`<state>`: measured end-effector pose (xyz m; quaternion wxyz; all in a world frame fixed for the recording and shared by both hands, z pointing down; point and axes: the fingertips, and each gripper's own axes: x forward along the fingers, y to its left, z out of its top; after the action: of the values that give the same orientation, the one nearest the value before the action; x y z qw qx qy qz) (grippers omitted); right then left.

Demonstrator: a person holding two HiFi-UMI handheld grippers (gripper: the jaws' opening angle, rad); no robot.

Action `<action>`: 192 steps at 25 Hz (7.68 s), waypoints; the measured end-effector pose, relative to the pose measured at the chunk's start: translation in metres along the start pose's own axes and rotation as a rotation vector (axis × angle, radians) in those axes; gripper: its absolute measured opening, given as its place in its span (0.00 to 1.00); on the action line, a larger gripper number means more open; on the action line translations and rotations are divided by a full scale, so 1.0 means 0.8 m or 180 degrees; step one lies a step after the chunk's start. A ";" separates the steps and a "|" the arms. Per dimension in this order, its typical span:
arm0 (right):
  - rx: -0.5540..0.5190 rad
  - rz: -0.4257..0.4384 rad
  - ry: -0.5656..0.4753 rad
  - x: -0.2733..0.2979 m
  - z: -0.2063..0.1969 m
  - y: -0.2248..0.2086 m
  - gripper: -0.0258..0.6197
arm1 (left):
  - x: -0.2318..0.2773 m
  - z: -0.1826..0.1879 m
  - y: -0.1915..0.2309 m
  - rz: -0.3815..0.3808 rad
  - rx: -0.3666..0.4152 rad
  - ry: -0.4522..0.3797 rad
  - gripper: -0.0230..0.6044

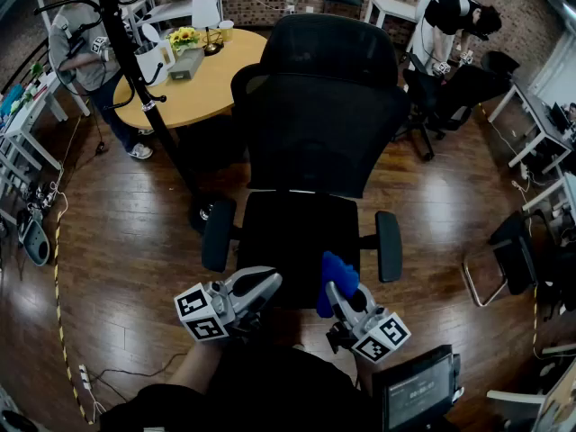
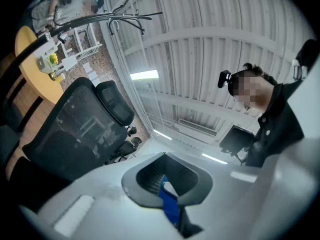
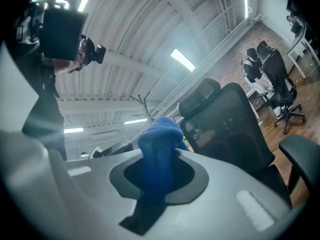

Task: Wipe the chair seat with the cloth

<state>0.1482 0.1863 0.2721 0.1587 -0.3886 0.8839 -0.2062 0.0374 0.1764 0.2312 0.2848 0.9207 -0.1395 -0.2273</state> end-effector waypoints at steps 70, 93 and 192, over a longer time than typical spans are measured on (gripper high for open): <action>-0.0516 -0.2476 0.1608 0.121 -0.213 -0.641 0.13 | -0.004 -0.056 0.292 0.0666 -0.0701 0.0382 0.04; -0.0491 -0.0534 0.2430 0.401 -0.510 -0.298 0.13 | -0.107 -0.020 0.286 0.1138 -0.0558 -0.0100 0.04; 0.0558 -0.0429 0.2609 0.293 -0.546 -0.148 0.13 | -0.141 0.044 0.244 0.1211 -0.0243 -0.0354 0.04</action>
<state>-0.1223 0.0427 0.6793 -0.1872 -0.3164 0.8256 -0.4280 -0.1021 0.0480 0.3581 0.3492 0.8523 -0.3178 -0.2250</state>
